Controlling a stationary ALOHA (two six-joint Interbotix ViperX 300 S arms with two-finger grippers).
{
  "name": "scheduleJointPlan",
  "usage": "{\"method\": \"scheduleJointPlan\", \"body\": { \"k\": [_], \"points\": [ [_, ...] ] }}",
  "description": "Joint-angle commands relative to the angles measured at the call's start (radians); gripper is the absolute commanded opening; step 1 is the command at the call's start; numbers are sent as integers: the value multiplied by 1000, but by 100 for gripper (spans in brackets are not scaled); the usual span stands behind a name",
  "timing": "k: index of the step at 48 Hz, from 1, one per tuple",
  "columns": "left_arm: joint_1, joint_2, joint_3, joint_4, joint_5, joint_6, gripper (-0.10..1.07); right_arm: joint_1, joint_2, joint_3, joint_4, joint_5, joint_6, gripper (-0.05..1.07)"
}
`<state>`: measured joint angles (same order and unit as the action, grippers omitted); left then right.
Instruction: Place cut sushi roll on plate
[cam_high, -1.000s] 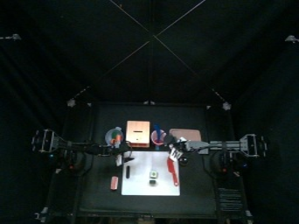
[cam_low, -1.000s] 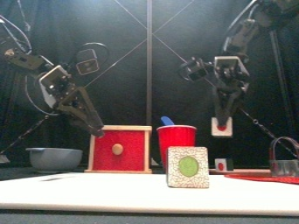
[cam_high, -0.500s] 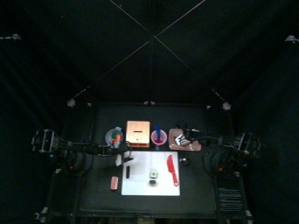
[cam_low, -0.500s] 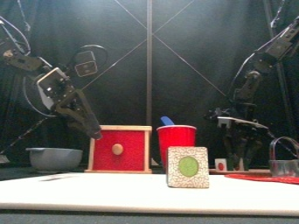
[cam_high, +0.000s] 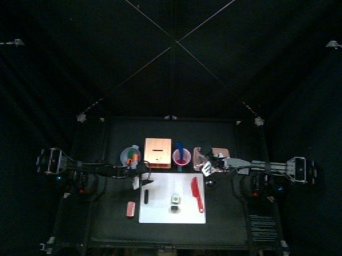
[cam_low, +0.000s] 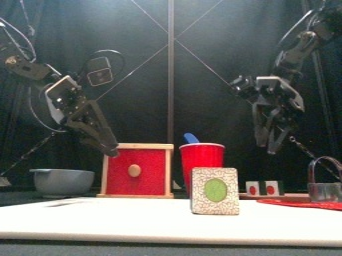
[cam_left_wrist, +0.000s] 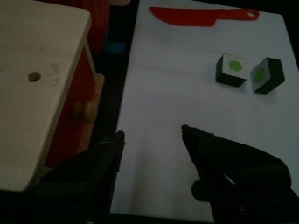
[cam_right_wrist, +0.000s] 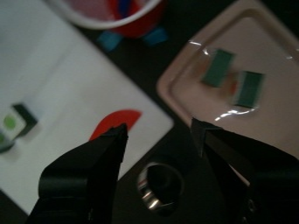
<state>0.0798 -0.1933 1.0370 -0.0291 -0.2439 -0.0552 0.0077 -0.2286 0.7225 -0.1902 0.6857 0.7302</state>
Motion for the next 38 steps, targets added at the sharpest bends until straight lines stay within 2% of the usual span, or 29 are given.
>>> {"method": "scheduleJointPlan", "body": {
  "k": [1,10,15,19,26,38],
  "points": [
    [0,-3,-25,-2,-3,0,90,55,69,-80,-14,5,0,91],
    [-2,-5,-15,-3,-3,0,90,163,273,-272,-66,-9,-2,93],
    [-2,-5,-12,-3,-3,2,90,178,334,-341,-64,-6,-37,93],
    [-2,-3,-9,-3,-3,0,90,178,383,-383,-2,-6,-118,93],
    [-5,-3,5,-14,-3,-2,90,172,442,-428,91,-3,-236,93],
    [-5,-5,15,-48,-3,0,90,161,462,-437,78,17,-270,93]
  ]
}}
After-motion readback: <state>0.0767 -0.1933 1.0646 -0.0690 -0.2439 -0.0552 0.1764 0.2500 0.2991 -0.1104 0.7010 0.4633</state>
